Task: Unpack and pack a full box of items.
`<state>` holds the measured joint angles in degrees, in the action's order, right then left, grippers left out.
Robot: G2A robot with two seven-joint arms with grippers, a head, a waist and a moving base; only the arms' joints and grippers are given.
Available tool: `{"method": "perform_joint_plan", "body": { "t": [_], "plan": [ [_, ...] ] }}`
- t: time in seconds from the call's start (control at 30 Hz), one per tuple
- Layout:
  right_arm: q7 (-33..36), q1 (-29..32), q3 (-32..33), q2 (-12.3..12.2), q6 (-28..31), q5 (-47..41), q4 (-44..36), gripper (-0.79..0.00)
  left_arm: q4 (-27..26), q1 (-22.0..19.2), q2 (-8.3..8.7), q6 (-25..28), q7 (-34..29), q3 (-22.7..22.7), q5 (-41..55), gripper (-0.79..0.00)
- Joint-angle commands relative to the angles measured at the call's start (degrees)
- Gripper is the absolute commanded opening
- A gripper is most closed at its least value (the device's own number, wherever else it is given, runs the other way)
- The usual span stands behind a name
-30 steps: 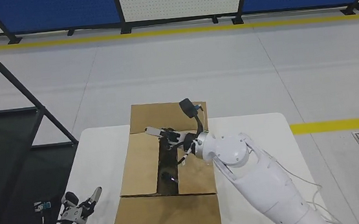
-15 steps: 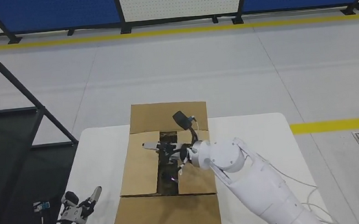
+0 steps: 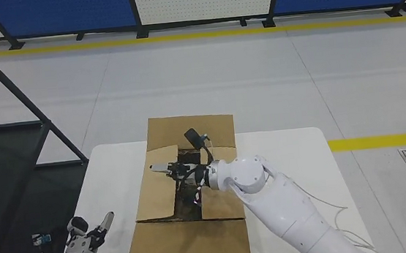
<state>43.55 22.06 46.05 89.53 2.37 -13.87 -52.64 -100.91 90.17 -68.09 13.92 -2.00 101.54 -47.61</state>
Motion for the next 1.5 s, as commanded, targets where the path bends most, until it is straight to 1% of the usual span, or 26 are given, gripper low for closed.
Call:
{"method": "perform_joint_plan", "body": {
  "t": [0.0, 0.1, 0.23, 0.3, 0.4, 0.53, 0.63, 0.7, 0.8, 0.93, 1.1, 1.2, 1.27, 1.37, 1.47],
  "plan": [
    [0.2, -0.1, 0.2, 0.3, 1.5, -1.3, 0.2, 0.0, -2.1, 1.3, 0.0, 1.0, 0.8, 0.3, -0.2, 0.0],
    [0.5, -0.3, 0.3, 0.9, 4.1, -3.2, 0.3, 0.0, -5.4, 3.4, 0.08, 3.4, 2.0, 0.6, -2.1, 0.0],
    [2.8, -1.1, 0.0, 1.9, 7.5, -6.5, 1.0, 0.0, -8.9, 5.7, 0.3, 8.0, 4.0, 0.1, -7.7, 0.0],
    [3.7, -2.0, -0.6, 2.5, 8.3, -7.6, 2.0, 0.0, -9.8, 6.1, 0.34, 8.5, 4.4, -0.4, -10.1, 0.0],
    [5.0, -3.5, -1.8, 3.7, 9.7, -9.1, 3.5, 0.0, -10.4, 5.6, 0.28, 7.2, 5.7, -2.1, -14.4, 0.0],
    [7.3, -5.3, -3.2, 5.3, 11.8, -11.2, 6.1, 0.0, -9.6, 3.8, 0.04, 5.0, 6.3, -4.8, -16.3, 0.0],
    [10.1, -6.4, -3.9, 6.3, 14.1, -12.8, 8.1, 0.0, -8.8, 2.1, -0.24, 1.2, 6.8, -6.3, -17.1, 0.0],
    [12.8, -7.0, -4.1, 6.8, 16.0, -14.3, 9.5, 0.0, -8.1, 1.4, -0.43, -0.5, 6.7, -7.4, -16.5, 0.0],
    [16.0, -7.7, -3.9, 7.4, 18.2, -16.1, 11.7, 0.0, -7.3, 0.0, -0.67, -3.0, 6.0, -7.8, -14.6, 0.0],
    [17.8, -8.4, -3.2, 7.9, 20.7, -17.2, 14.3, 0.0, -6.5, -1.2, -0.89, -5.3, 4.9, -7.7, -11.6, 0.0],
    [15.6, -9.1, -1.9, 7.6, 23.9, -14.6, 15.6, 0.0, -6.4, -0.4, -1.04, -6.4, 4.3, -5.8, -7.0, 0.0],
    [14.2, -8.9, -0.3, 6.6, 25.8, -12.1, 14.8, 0.0, -7.2, 0.8, -1.1, -7.6, 3.8, -3.6, -3.7, 0.0],
    [13.4, -8.3, 1.0, 5.8, 26.7, -10.5, 13.5, 0.0, -6.8, 1.0, -1.15, -9.3, 3.6, -2.4, -2.7, 0.0],
    [12.2, -6.5, 3.6, 4.2, 28.1, -7.8, 10.8, 0.0, -4.7, 0.3, -1.12, -11.3, 1.9, -1.3, -2.5, 0.0],
    [11.3, -4.0, 6.5, 2.5, 27.8, -5.4, 7.1, 0.0, -1.7, -0.9, -1.04, -12.7, 0.6, -1.2, -4.5, 0.0]
  ]
}}
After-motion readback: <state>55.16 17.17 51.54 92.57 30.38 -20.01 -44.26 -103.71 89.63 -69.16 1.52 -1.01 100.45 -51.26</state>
